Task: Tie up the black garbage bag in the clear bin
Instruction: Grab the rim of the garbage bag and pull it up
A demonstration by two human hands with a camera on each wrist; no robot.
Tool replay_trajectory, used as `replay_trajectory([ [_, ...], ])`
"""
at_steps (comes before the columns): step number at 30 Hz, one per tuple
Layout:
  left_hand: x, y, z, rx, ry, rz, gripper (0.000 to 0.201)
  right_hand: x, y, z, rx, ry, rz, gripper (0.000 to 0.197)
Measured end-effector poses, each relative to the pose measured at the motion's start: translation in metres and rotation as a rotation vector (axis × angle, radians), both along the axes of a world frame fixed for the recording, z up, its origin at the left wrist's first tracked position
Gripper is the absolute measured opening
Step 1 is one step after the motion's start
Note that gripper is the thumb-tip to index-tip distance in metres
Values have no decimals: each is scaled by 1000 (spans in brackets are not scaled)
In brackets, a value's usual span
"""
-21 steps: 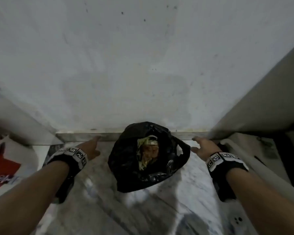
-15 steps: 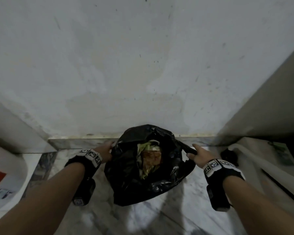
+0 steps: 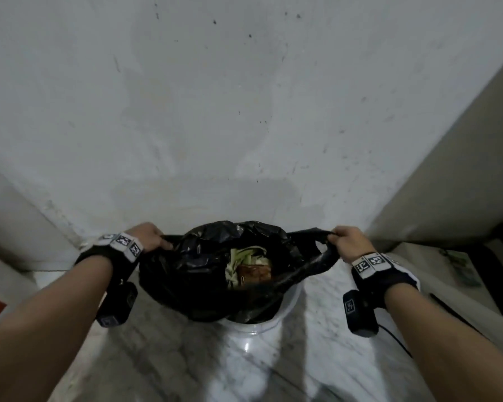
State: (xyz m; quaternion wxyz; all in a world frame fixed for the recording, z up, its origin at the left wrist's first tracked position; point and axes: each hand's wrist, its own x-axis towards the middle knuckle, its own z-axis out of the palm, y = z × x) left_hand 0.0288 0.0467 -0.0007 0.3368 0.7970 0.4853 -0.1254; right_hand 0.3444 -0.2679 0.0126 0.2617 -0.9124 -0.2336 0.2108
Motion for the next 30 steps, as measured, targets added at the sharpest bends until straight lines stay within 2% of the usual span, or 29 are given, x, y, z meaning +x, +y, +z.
replay_trajectory([
  [4, 5, 15, 45, 14, -164, 84, 16, -3, 25, 16, 126, -66, -9, 11],
  [6, 6, 16, 58, -96, -153, 65, 19, -8, 39, 21, 200, -20, 5, 9],
  [8, -1, 19, 64, -170, -60, 43, 24, -12, 48, 28, 256, 16, -21, 10],
  [10, -11, 26, 75, -59, 67, -7, 15, -11, 52, 33, 306, 24, -85, 12],
  [12, -20, 32, 91, 155, 140, 4, 18, -12, 53, 40, 365, 59, -156, 13],
  [14, -20, 31, 102, 252, 74, 82, 21, -16, 56, 44, 452, 191, -223, 19],
  [16, -12, 32, 104, 294, -85, 165, 21, -25, 61, 48, 432, 277, -180, 28],
  [17, -6, 32, 102, 262, -190, 201, 21, -30, 64, 50, 372, 301, -127, 28],
  [19, 9, 25, 98, 75, -441, 302, 16, -37, 69, 55, 251, 336, -22, 23],
  [21, 23, 18, 97, -112, -663, 407, 17, -33, 73, 54, 224, 298, 0, 15],
  [23, 29, 12, 102, -173, -818, 463, 21, -20, 70, 51, 291, 172, -101, 14],
  [25, 22, 16, 107, -191, -943, 551, 21, -7, 61, 51, 359, 73, -275, 21],
  [27, 10, 18, 110, -318, -962, 623, 20, 1, 50, 50, 400, 102, -359, 24],
  [28, 5, 16, 112, -409, -923, 607, 22, 0, 47, 52, 384, 140, -330, 24],
  [30, -2, 7, 119, -522, -708, 463, 23, -5, 41, 57, 294, 220, -214, 17],
])
